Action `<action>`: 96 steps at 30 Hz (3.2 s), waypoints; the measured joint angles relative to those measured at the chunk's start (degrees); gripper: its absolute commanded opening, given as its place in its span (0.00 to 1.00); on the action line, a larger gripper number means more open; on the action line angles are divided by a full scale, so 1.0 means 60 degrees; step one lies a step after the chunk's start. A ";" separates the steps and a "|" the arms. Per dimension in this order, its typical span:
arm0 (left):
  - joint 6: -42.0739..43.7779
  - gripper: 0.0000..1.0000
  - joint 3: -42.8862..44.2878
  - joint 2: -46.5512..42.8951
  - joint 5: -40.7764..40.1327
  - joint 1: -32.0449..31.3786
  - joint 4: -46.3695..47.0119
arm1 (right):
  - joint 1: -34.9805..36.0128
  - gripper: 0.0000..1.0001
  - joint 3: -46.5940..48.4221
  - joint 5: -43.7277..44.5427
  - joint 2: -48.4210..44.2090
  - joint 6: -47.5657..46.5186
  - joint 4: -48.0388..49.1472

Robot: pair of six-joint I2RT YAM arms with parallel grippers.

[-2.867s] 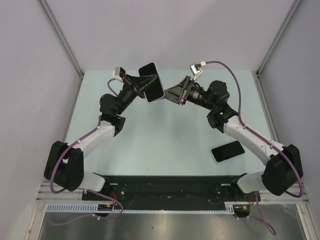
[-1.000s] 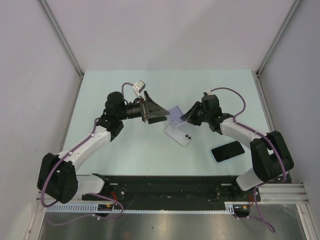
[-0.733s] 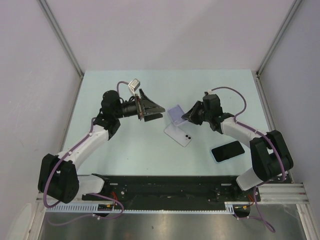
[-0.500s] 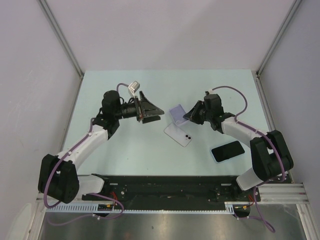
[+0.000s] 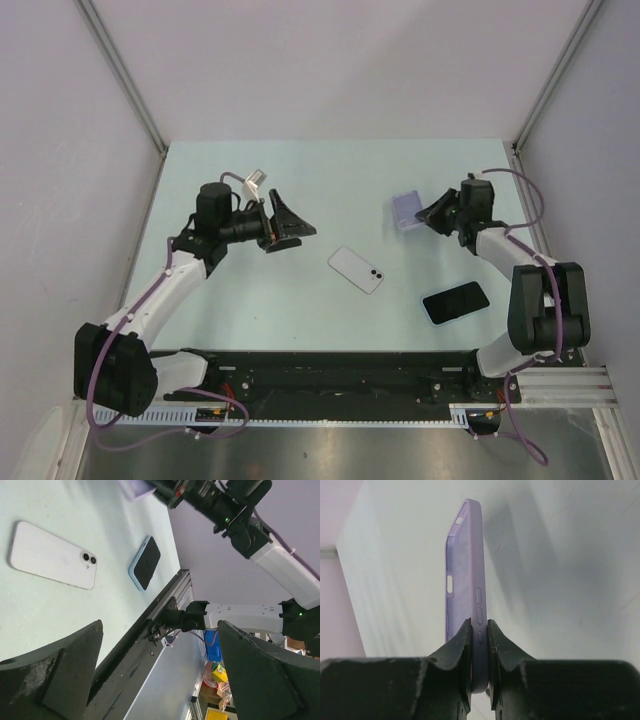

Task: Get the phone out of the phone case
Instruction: Place the phone case at the center of the board, then pick up the phone at the center of the board.

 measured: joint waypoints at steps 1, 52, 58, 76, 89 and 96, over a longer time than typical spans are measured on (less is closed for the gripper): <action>0.0069 1.00 0.0000 -0.0029 -0.0073 0.0029 -0.0146 | -0.0310 0.00 0.0000 -0.0069 0.0036 0.0011 0.0193; 0.0885 1.00 -0.0747 -0.0780 -0.0270 0.0058 -0.0729 | -0.0029 1.00 -0.3355 0.3799 -0.3931 0.3246 -0.5996; 0.0889 1.00 -0.0747 -0.0838 -0.0273 0.0058 -0.0725 | -0.0095 0.91 -0.3034 0.4007 -0.3184 0.3300 -0.6022; 0.0903 1.00 -0.0754 -0.0831 -0.0229 0.0058 -0.0725 | 0.0765 0.95 -0.2390 0.5013 -0.2149 0.2273 -0.6058; 0.1071 1.00 -0.0965 -0.0831 -0.0157 0.0058 -0.0798 | 0.1348 0.68 -0.2098 0.5329 -0.1614 0.1570 -0.5767; 0.0943 1.00 -0.1249 -0.0455 0.0135 0.0058 -0.0364 | 0.2262 0.55 -0.2204 0.5162 -0.1712 0.0743 -0.4921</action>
